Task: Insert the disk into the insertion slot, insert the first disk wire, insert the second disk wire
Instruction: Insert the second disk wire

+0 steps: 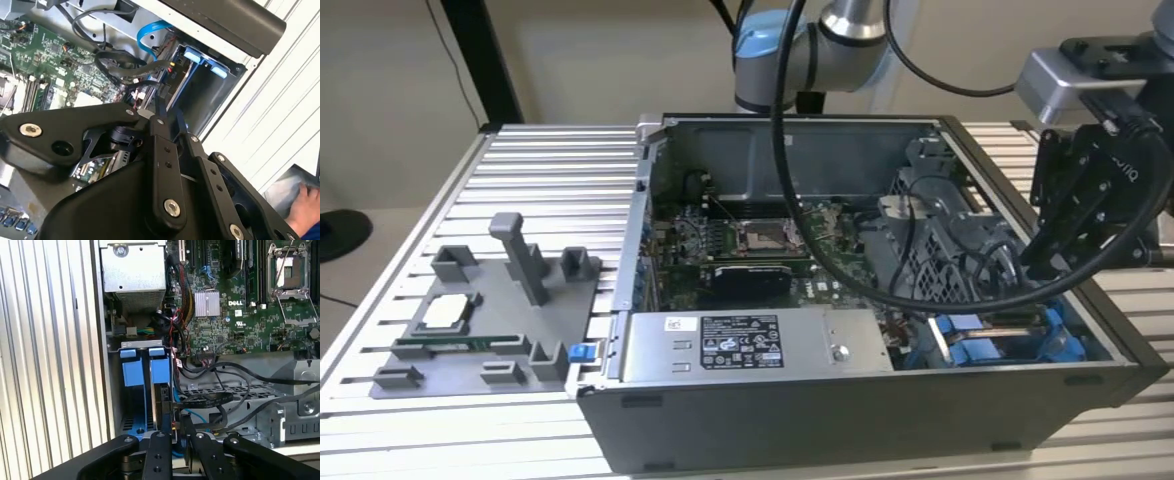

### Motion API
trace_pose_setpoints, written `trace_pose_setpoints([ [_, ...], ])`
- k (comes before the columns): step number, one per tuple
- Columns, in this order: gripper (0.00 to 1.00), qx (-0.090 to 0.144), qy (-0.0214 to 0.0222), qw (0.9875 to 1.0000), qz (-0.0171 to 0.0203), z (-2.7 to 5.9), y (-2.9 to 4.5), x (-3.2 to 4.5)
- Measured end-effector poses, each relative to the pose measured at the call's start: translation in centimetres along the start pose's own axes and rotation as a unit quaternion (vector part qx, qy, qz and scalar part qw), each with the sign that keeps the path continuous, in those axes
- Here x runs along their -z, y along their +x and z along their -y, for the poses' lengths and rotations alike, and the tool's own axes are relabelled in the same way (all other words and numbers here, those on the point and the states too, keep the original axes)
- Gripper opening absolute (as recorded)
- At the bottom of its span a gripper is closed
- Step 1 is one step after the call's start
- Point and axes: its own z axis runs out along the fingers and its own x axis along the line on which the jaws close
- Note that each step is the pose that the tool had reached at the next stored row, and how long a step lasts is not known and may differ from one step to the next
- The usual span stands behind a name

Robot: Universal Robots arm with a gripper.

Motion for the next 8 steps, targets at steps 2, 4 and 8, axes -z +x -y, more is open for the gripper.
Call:
trace_pose_setpoints([
  [2, 1.0, 0.0, 0.0, 1.0, 0.0, 0.0, 0.0, 0.0],
  [4, 1.0, 0.0, 0.0, 1.0, 0.0, 0.0, 0.0, 0.01],
  [8, 1.0, 0.0, 0.0, 1.0, -0.0001, 0.0, 0.0, 0.01],
])
